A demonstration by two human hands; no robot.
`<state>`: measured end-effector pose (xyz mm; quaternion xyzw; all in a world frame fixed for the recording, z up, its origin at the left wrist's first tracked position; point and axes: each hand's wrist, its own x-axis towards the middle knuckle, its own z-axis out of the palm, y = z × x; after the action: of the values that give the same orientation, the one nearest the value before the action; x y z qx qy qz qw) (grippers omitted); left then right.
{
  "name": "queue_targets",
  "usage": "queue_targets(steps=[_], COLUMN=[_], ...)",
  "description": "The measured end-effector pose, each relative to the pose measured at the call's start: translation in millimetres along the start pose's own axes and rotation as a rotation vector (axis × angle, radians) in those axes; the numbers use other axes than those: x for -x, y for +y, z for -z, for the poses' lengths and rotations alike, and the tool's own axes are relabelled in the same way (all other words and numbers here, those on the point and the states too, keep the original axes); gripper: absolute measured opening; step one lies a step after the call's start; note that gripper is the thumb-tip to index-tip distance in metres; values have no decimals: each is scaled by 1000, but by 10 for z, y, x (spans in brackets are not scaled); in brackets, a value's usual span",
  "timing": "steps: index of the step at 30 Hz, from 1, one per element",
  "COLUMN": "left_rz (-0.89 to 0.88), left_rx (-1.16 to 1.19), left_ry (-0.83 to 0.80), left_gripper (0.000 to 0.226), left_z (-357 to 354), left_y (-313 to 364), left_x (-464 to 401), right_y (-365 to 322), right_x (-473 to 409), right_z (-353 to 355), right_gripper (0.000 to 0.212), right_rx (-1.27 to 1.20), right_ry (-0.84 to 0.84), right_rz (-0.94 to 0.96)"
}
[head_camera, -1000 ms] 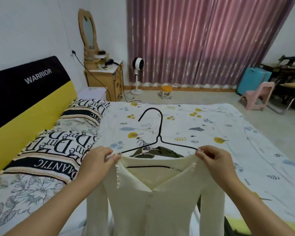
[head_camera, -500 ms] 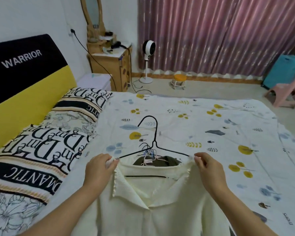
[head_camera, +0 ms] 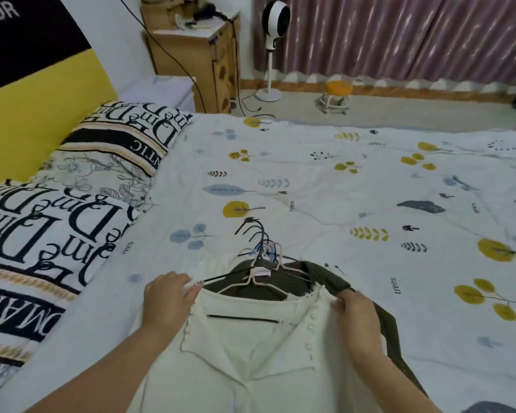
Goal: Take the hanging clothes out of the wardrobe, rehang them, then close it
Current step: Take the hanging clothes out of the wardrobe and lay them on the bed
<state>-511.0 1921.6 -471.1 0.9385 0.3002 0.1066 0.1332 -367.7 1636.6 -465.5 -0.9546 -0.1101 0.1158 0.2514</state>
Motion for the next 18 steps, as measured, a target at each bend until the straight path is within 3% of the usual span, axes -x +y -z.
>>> queue_targets(steps=[4, 7, 10, 14, 15, 18], left_rz=[128, 187, 210, 180, 179, 169], left_rx=[-123, -124, -83, -125, -146, -196], left_ry=[-106, -147, -224, -486, -538, -621], left_gripper=[23, 31, 57, 101, 102, 73], left_z=[-277, -449, -531, -471, -437, -310], left_y=[2, 8, -4, -26, -14, 39], left_x=[58, 179, 295, 339, 336, 298], right_y=[103, 43, 77, 8, -33, -128], right_x=[14, 156, 229, 218, 206, 195], right_z=[-372, -529, -593, -554, -524, -431], right_gripper=[21, 25, 69, 91, 85, 55], right_rx=[121, 275, 405, 453, 484, 479], right_ry=[53, 7, -149, -316, -360, -402], right_rz=[97, 149, 180, 128, 113, 79])
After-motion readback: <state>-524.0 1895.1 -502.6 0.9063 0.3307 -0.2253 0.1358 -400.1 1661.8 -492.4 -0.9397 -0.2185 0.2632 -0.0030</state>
